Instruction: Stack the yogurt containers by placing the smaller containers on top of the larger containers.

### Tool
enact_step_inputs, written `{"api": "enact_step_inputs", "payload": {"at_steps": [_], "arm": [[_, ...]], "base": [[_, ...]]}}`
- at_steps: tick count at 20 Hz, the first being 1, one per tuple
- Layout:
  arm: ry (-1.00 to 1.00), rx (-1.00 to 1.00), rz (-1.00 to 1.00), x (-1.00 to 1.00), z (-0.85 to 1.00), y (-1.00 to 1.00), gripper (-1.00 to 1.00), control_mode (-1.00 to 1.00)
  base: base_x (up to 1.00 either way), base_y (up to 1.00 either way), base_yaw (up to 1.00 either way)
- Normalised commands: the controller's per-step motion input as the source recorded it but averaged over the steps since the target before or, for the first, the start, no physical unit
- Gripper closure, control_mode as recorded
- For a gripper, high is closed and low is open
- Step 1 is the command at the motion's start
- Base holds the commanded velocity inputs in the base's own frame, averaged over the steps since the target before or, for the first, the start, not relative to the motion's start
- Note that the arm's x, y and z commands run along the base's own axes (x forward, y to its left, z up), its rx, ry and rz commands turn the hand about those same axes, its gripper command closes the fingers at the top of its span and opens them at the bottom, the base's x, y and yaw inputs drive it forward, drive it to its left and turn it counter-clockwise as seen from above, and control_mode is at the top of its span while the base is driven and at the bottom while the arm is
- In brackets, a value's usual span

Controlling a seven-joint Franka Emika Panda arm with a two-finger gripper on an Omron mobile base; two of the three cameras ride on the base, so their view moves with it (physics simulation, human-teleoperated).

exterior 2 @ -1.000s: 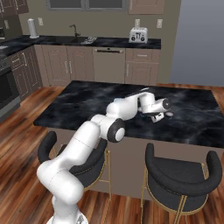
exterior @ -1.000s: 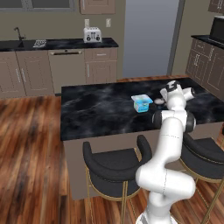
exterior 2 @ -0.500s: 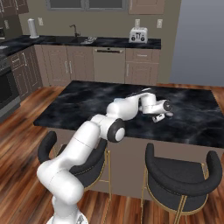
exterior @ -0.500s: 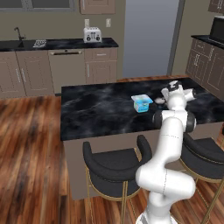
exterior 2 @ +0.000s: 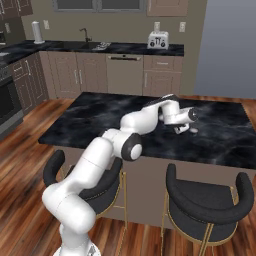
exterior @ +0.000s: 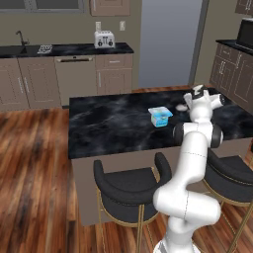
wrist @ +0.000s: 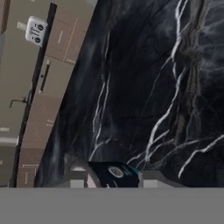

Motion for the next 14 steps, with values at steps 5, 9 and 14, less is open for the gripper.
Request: {"api": "enact_step_inputs", "payload": {"at_steps": [5, 9, 14], "arm": [[0.0, 0.02, 0.0, 0.0, 0.36, 0.0, 1.0, -1.0], [0.0, 0.01, 0.0, -0.1, 0.34, 0.0, 1.0, -1.0], [-0.02, 0.0, 0.0, -0.38, 0.3, 0.0, 1.0, -1.0]], "base": [[0.0, 0.0, 0.0], [0.0, 0.0, 0.0], [0.0, 0.0, 0.0]]}}
